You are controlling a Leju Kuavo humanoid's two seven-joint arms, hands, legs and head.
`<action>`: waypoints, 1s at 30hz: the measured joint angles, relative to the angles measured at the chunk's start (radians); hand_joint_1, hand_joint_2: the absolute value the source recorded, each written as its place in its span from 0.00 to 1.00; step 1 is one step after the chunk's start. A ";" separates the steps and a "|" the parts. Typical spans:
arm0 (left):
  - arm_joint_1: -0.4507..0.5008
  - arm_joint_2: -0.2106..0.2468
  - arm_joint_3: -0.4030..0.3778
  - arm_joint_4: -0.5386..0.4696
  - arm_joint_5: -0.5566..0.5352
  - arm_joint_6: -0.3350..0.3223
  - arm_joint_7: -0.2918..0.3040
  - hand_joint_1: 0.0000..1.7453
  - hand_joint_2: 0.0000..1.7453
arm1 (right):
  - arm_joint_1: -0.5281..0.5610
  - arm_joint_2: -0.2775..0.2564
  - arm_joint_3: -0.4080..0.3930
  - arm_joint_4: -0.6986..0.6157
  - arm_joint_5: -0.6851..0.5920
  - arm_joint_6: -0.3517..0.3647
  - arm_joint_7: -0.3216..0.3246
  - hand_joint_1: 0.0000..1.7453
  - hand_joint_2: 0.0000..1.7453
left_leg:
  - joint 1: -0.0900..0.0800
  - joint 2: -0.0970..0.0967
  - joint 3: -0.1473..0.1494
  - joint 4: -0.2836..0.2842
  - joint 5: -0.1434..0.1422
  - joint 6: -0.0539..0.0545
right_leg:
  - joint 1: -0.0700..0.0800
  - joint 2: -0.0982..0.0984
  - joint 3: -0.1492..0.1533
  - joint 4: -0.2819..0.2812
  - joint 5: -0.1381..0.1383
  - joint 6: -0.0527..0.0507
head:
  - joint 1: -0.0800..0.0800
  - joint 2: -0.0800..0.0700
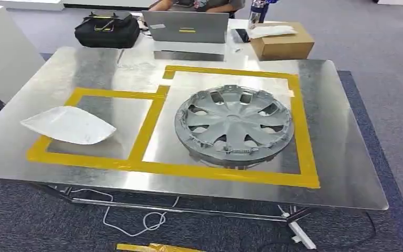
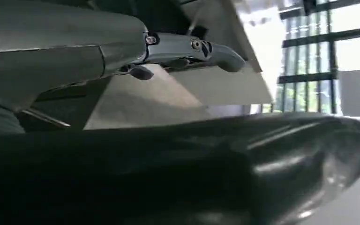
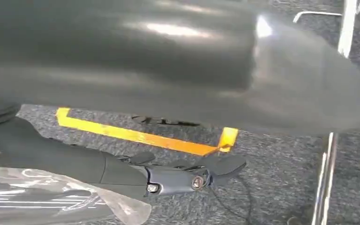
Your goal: Take the parts from the cabinet and place them on the table.
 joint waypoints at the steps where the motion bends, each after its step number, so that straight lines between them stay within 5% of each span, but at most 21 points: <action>1: 0.003 -0.030 0.028 0.017 -0.005 -0.011 0.004 0.00 0.00 | -0.002 -0.005 0.006 -0.003 -0.003 -0.001 -0.002 0.00 0.00 | 0.003 -0.001 -0.002 0.003 0.001 -0.003 | -0.004 -0.001 0.049 -0.082 0.041 0.003 | 0.000 0.000; 2: 0.005 -0.051 0.054 0.033 -0.012 -0.020 0.007 0.00 0.00 | -0.004 -0.008 0.010 -0.005 -0.004 -0.003 -0.002 0.00 0.00 | 0.005 -0.002 -0.004 0.007 0.001 -0.007 | -0.008 -0.004 0.108 -0.181 0.077 0.007 | 0.000 0.000; 3: 0.007 -0.068 0.079 0.045 -0.014 -0.026 0.008 0.00 0.00 | -0.010 -0.009 0.015 -0.007 -0.004 -0.003 -0.002 0.00 0.00 | 0.004 -0.002 -0.007 0.016 0.001 -0.015 | -0.012 -0.011 0.156 -0.268 0.075 0.014 | 0.002 0.000; 4: 0.009 -0.081 0.098 0.052 -0.016 -0.028 0.012 0.00 0.00 | -0.014 -0.010 0.019 -0.008 -0.004 -0.003 -0.002 0.00 0.00 | 0.001 -0.006 -0.015 0.021 0.002 -0.023 | -0.003 -0.005 0.170 -0.266 0.082 -0.001 | 0.000 0.000; 8: 0.008 -0.134 0.164 0.108 -0.048 -0.061 0.085 0.00 0.00 | -0.014 -0.014 0.028 -0.024 -0.005 -0.003 0.012 0.00 0.00 | 0.001 -0.007 -0.018 0.031 0.008 -0.040 | -0.008 0.001 0.143 -0.266 0.078 -0.037 | -0.003 0.000; 10: 0.012 -0.156 0.201 0.162 -0.076 -0.087 0.094 0.00 0.00 | -0.014 -0.019 0.030 -0.034 -0.005 0.000 0.025 0.00 0.00 | 0.005 -0.051 -0.039 0.095 -0.080 -0.054 | -0.008 0.001 0.128 -0.265 0.092 -0.054 | -0.005 0.000; 12: 0.009 -0.175 0.237 0.212 -0.104 -0.107 0.114 0.00 0.00 | -0.014 -0.021 0.030 -0.039 -0.005 0.005 0.037 0.00 0.00 | 0.006 -0.061 -0.081 0.241 -0.182 -0.057 | -0.003 0.003 0.120 -0.263 0.106 -0.060 | -0.005 0.000; 14: 0.003 -0.192 0.272 0.289 -0.140 -0.132 0.146 0.00 0.00 | -0.013 -0.023 0.032 -0.043 -0.005 0.010 0.049 0.00 0.00 | 0.006 -0.062 -0.094 0.331 -0.212 -0.054 | 0.002 0.008 0.102 -0.261 0.120 -0.061 | -0.005 0.000; 16: -0.003 -0.213 0.310 0.364 -0.116 -0.185 0.204 0.00 0.00 | -0.014 -0.028 0.037 -0.049 -0.005 0.010 0.048 0.00 0.00 | 0.006 -0.063 -0.029 0.243 -0.154 -0.042 | 0.007 0.014 0.087 -0.257 0.129 -0.060 | -0.005 0.000; 18: -0.013 -0.244 0.374 0.431 -0.068 -0.268 0.276 0.00 0.00 | -0.015 -0.032 0.040 -0.055 -0.005 0.016 0.040 0.00 0.00 | 0.000 -0.072 0.086 0.052 -0.089 -0.019 | 0.010 0.020 0.080 -0.256 0.139 -0.056 | -0.005 0.000; 19: -0.020 -0.259 0.410 0.465 -0.089 -0.301 0.291 0.00 0.00 | -0.016 -0.033 0.040 -0.055 -0.005 0.020 0.040 0.00 0.00 | -0.003 -0.078 0.113 -0.001 -0.100 -0.010 | 0.016 0.021 0.075 -0.254 0.144 -0.050 | -0.002 0.000; 20: -0.026 -0.273 0.440 0.495 -0.117 -0.326 0.301 0.00 0.00 | -0.016 -0.036 0.041 -0.055 -0.005 0.028 0.040 0.00 0.00 | -0.004 -0.076 0.108 0.002 -0.087 -0.020 | 0.012 0.022 0.073 -0.257 0.151 -0.044 | -0.003 0.000; 23: -0.040 -0.300 0.525 0.573 -0.194 -0.361 0.321 0.00 0.00 | -0.013 -0.038 0.041 -0.055 -0.005 0.051 0.049 0.00 0.00 | -0.012 -0.073 0.096 -0.006 -0.070 -0.007 | 0.007 0.023 0.071 -0.264 0.172 -0.019 | -0.004 0.000; 24: -0.045 -0.312 0.544 0.590 -0.212 -0.364 0.329 0.00 0.00 | -0.014 -0.040 0.042 -0.054 -0.005 0.050 0.052 0.00 0.00 | -0.004 -0.064 0.089 -0.016 -0.055 -0.001 | 0.003 0.020 0.064 -0.252 0.153 -0.018 | -0.005 0.000; 25: -0.049 -0.319 0.563 0.610 -0.238 -0.367 0.343 0.00 0.00 | -0.016 -0.041 0.042 -0.054 -0.005 0.047 0.058 0.00 0.00 | -0.006 -0.063 0.075 -0.016 -0.045 0.006 | 0.005 0.012 0.047 -0.225 0.103 -0.015 | -0.001 0.000; 27: -0.050 -0.327 0.585 0.641 -0.269 -0.370 0.360 0.00 0.00 | -0.015 -0.043 0.041 -0.051 -0.005 0.044 0.071 0.00 0.00 | -0.008 -0.061 0.048 -0.015 -0.025 0.013 | 0.004 0.011 0.011 -0.086 -0.022 -0.011 | 0.001 0.000; 28: -0.050 -0.331 0.593 0.655 -0.281 -0.372 0.368 0.00 0.00 | -0.016 -0.043 0.040 -0.050 -0.005 0.043 0.075 0.00 0.00 | -0.010 -0.059 0.034 -0.013 -0.015 0.014 | 0.004 0.011 0.000 -0.017 -0.061 -0.008 | 0.000 0.000; 29: -0.051 -0.334 0.600 0.666 -0.290 -0.375 0.373 0.00 0.00 | -0.016 -0.043 0.040 -0.048 -0.005 0.043 0.079 0.00 0.00 | -0.011 -0.058 0.020 -0.012 -0.005 0.013 | 0.004 0.011 -0.001 0.027 -0.066 -0.006 | 0.001 0.000; 30: -0.051 -0.338 0.604 0.681 -0.303 -0.380 0.374 0.00 0.00 | -0.017 -0.043 0.040 -0.045 -0.005 0.043 0.081 0.00 0.00 | -0.013 -0.058 0.002 -0.009 0.007 0.012 | 0.004 0.011 0.019 0.032 -0.037 -0.005 | 0.000 0.000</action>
